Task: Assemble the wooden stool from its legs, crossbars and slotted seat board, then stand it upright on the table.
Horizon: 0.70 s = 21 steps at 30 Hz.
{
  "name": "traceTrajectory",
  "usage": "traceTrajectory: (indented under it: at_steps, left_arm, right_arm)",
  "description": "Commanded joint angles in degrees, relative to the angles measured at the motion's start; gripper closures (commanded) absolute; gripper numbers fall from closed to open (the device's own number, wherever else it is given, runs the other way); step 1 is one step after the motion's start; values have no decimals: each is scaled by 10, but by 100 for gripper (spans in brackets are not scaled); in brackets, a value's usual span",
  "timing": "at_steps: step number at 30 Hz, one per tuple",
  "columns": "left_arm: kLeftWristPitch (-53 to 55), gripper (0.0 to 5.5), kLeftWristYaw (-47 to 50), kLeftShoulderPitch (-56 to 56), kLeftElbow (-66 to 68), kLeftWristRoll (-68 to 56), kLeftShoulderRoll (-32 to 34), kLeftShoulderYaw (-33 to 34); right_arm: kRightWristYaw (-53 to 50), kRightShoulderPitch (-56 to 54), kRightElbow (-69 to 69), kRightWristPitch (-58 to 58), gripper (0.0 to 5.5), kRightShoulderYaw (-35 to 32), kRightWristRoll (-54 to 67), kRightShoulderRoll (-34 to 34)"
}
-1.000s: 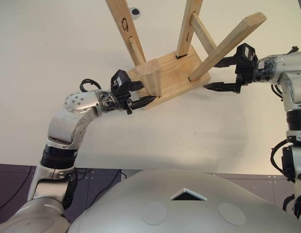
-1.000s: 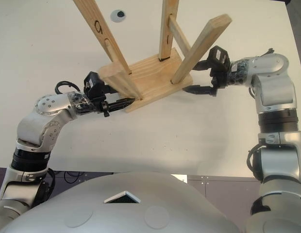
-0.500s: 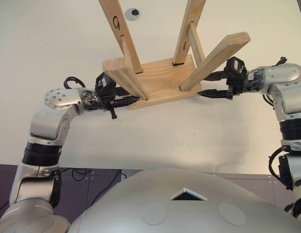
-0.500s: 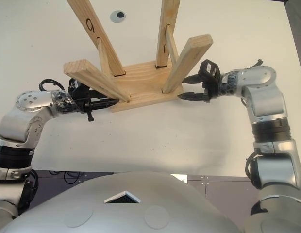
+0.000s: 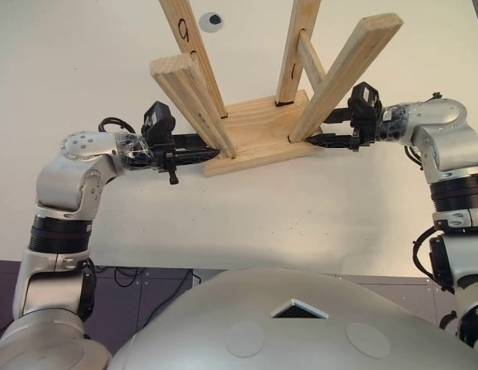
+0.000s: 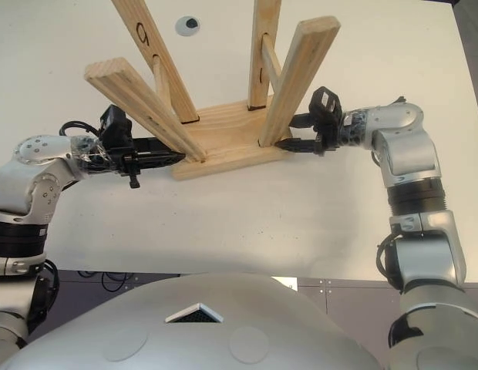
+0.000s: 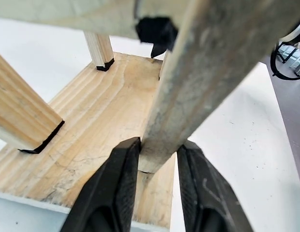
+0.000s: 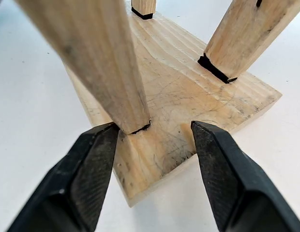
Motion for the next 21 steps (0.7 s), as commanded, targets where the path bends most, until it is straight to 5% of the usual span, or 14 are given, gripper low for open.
traceTrajectory:
  at_steps: [1,7,15,21]
  left_arm:
    - [20,444,-32,-1,-2,-18,8,-9]
    - [37,444,-54,-11,6,-22,12,-13]
    - [171,453,-66,-58,40,-84,25,-15]
    - [348,453,-17,-94,34,-177,13,20]
  right_arm:
    - [36,-2,-36,66,297,2,43,5]
    - [80,2,-106,192,383,-28,140,0]
    - [101,-6,-156,400,399,20,196,-61]
    - [58,-76,-112,589,402,12,264,4]
